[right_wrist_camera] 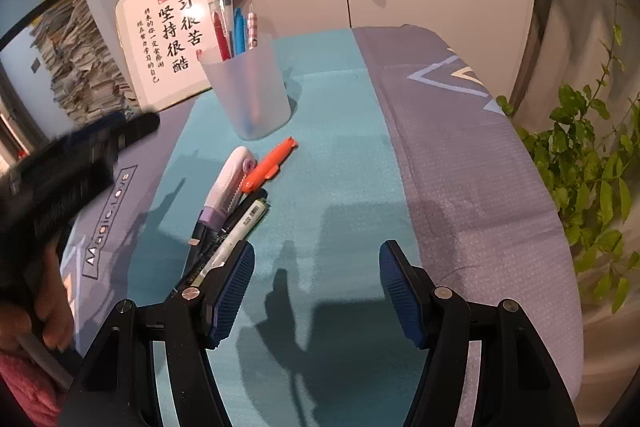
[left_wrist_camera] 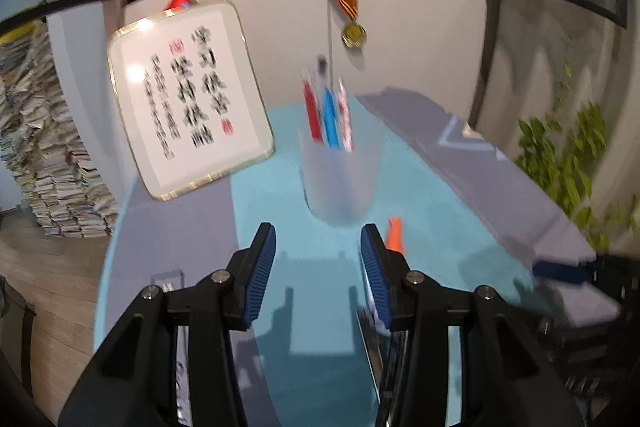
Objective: Organize stationery
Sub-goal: 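Withdraw the left tool from the cup and move both tools toward the loose pens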
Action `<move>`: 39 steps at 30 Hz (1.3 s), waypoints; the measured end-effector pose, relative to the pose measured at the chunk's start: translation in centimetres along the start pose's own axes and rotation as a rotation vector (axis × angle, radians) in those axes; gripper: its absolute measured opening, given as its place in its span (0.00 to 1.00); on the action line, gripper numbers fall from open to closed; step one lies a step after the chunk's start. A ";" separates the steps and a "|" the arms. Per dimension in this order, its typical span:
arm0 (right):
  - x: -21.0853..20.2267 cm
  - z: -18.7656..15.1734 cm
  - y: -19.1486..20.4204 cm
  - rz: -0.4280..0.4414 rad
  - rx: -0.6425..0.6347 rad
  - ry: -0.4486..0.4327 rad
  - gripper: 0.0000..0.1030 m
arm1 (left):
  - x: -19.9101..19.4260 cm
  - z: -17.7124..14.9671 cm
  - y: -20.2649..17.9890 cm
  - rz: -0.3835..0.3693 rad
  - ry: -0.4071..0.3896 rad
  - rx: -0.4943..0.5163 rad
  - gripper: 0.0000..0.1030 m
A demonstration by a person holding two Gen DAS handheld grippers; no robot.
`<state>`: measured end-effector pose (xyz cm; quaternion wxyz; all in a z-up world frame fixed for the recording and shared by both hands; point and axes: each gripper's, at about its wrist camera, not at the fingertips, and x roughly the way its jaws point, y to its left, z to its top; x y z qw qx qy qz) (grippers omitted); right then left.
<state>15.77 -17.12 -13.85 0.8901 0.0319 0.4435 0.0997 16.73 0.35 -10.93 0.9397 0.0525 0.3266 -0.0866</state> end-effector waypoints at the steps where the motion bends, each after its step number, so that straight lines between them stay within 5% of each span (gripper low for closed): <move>1: 0.1 0.0 0.0 -0.004 0.005 0.002 0.64 | 0.3 -0.7 -0.1 -0.018 0.019 0.009 0.41; 14: 1.2 0.2 -0.9 -0.024 0.069 0.049 0.64 | 2.6 -4.5 -1.6 -0.159 0.174 0.040 0.39; 18: 1.4 0.2 -0.7 -0.019 0.064 0.052 0.64 | 3.3 -5.1 -2.2 -0.166 0.224 0.060 0.11; 36: 3.9 1.6 2.7 0.019 0.028 0.103 0.64 | 2.3 -6.1 0.8 -0.113 0.246 0.017 0.13; 39: 4.6 1.8 3.3 0.009 0.010 0.128 0.56 | 2.3 -6.2 1.0 -0.120 0.244 0.010 0.14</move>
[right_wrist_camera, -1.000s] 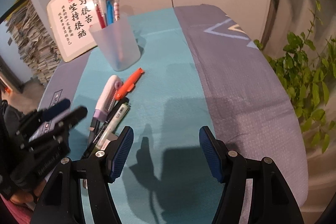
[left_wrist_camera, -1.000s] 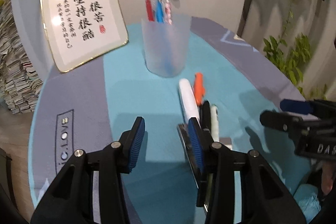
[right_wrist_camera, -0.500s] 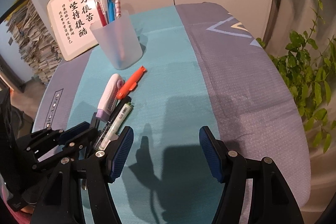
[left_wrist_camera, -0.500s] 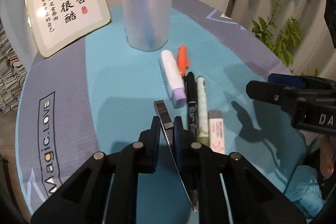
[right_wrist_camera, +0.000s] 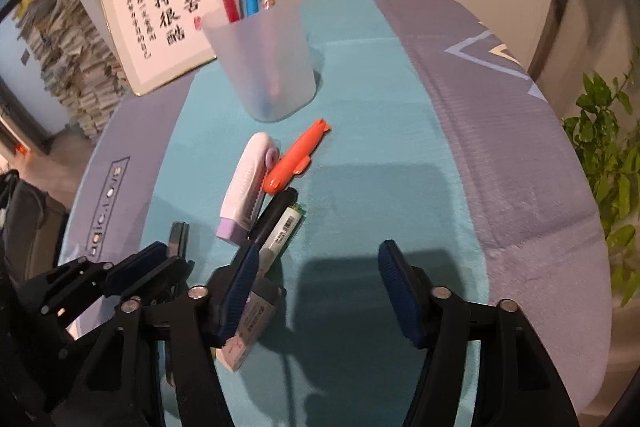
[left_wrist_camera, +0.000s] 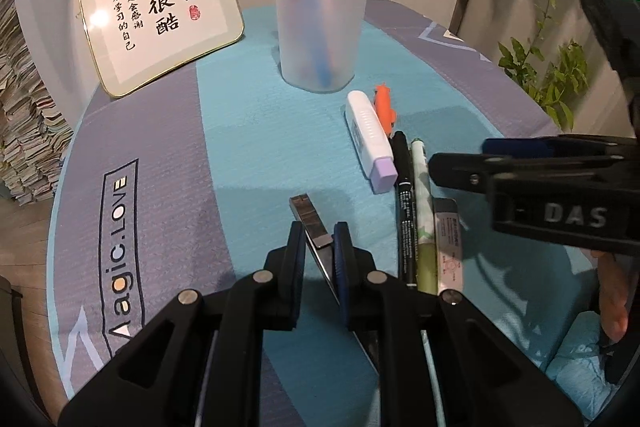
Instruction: Organize stationery
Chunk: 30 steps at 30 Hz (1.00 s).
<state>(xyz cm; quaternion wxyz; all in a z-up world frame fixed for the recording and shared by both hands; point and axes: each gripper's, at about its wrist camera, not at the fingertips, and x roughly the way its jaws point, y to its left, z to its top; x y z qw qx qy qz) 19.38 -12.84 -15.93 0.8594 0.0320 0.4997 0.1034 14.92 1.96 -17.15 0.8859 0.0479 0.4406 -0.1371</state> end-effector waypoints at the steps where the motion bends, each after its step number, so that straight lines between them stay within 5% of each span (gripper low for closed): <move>1: 0.2 0.0 0.1 0.008 -0.003 0.009 0.48 | 0.1 0.0 0.0 -0.003 0.000 -0.002 0.14; 8: 1.6 0.8 0.0 0.050 0.023 0.065 0.23 | 0.1 0.0 0.2 -0.006 -0.001 -0.001 0.14; 18: 1.7 1.1 -2.2 0.092 0.169 0.094 0.21 | 0.3 0.2 0.4 0.022 0.003 -0.012 0.14; 27: 2.3 2.0 -0.6 0.087 0.123 0.120 0.22 | 1.3 1.2 -0.1 0.043 0.008 0.006 0.11; 30: 2.9 2.4 -0.3 0.142 0.118 0.126 0.14 | 1.2 1.3 0.0 0.029 0.007 0.002 0.09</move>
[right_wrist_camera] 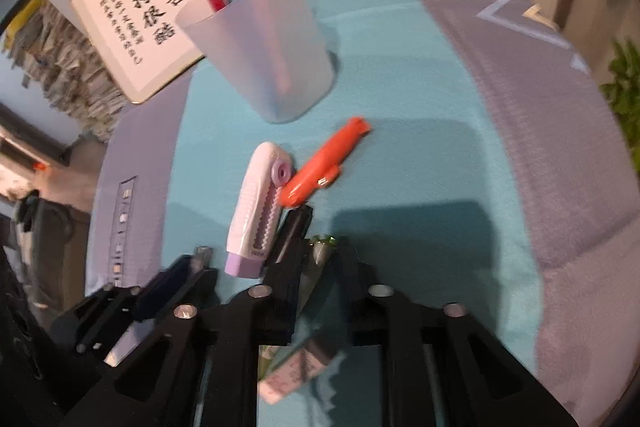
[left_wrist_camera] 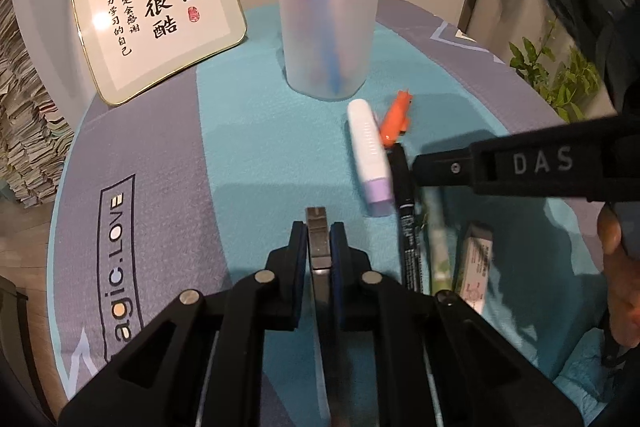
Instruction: Organize stationery
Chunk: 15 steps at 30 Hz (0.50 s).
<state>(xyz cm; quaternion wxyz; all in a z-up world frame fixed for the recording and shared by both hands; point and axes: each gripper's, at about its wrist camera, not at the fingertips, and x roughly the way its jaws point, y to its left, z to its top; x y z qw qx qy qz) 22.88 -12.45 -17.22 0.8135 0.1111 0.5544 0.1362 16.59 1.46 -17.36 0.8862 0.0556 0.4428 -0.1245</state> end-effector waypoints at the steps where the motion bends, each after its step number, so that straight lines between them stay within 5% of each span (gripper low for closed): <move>1: -0.1 0.0 -0.1 0.039 0.010 -0.002 0.13 | -0.3 0.0 0.1 -0.003 -0.006 -0.005 0.09; 12: -10.1 -1.6 2.7 0.040 -0.167 -0.358 0.09 | -7.5 1.7 1.8 -0.037 -0.194 -0.063 0.09; 15: -10.5 -1.6 3.3 0.011 -0.201 -0.342 0.09 | -8.3 1.9 1.4 -0.030 -0.216 -0.047 0.09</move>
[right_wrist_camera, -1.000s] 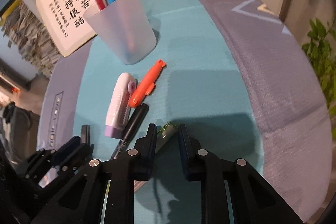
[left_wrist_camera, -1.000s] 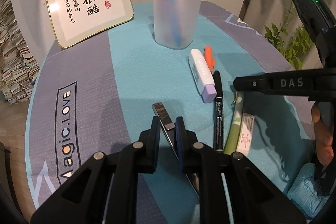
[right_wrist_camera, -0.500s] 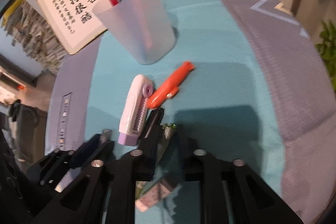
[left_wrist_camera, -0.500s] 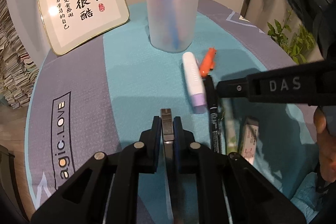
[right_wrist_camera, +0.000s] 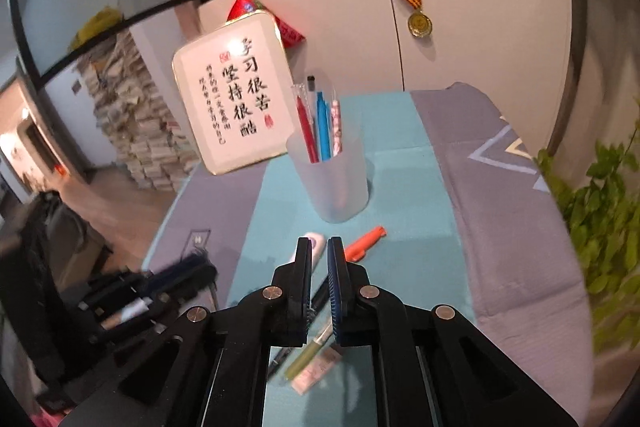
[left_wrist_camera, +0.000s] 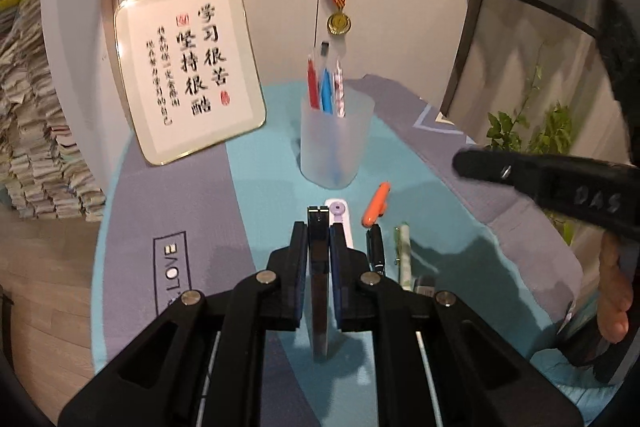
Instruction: Organize stationery
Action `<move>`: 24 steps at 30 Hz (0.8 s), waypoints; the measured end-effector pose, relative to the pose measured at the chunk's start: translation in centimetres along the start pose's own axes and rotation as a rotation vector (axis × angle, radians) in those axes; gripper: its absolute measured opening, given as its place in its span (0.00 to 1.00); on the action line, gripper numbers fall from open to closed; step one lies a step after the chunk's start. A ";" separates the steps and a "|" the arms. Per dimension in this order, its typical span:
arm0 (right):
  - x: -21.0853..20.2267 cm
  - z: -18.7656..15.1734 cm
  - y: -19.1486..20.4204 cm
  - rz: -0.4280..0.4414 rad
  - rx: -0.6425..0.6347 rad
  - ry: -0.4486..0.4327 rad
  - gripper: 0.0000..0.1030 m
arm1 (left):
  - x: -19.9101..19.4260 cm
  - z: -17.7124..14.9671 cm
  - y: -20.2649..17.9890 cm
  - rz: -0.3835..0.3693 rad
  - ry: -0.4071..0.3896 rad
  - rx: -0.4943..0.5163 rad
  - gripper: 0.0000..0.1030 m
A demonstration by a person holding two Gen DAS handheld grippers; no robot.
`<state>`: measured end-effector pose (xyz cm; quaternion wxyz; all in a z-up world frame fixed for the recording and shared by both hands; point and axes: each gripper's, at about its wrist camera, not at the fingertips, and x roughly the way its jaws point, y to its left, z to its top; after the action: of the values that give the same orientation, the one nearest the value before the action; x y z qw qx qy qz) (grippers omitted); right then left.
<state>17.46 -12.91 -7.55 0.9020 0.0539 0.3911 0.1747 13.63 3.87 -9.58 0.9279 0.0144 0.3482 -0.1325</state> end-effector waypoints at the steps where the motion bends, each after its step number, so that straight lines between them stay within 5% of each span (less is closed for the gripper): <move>1: 0.2 0.1 -0.6 0.011 0.021 0.026 0.09 | -0.1 -0.1 0.0 0.005 0.000 -0.001 0.09; 6: 5.7 -1.0 -3.8 -0.007 0.206 0.272 0.22 | -0.4 -0.7 0.2 0.004 0.004 -0.018 0.09; 14: 11.1 -1.1 -4.5 -0.033 0.332 0.431 0.27 | -0.9 -1.0 0.6 0.008 -0.006 -0.025 0.09; 18: 12.2 -0.3 -1.9 -0.059 0.209 0.390 0.25 | -0.7 -1.0 1.0 0.007 -0.001 -0.038 0.09; 21: 11.3 0.2 -1.3 -0.097 0.154 0.338 0.09 | -0.8 -1.0 1.1 0.006 -0.003 -0.038 0.09; 24: 8.9 0.4 -1.6 -0.052 0.148 0.273 0.09 | -1.0 -0.9 1.2 0.005 -0.012 -0.040 0.09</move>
<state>23.86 -11.19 -13.74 0.8382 0.0858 0.5232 0.1278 12.63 5.38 -9.65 0.9304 -0.0038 0.3451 -0.1231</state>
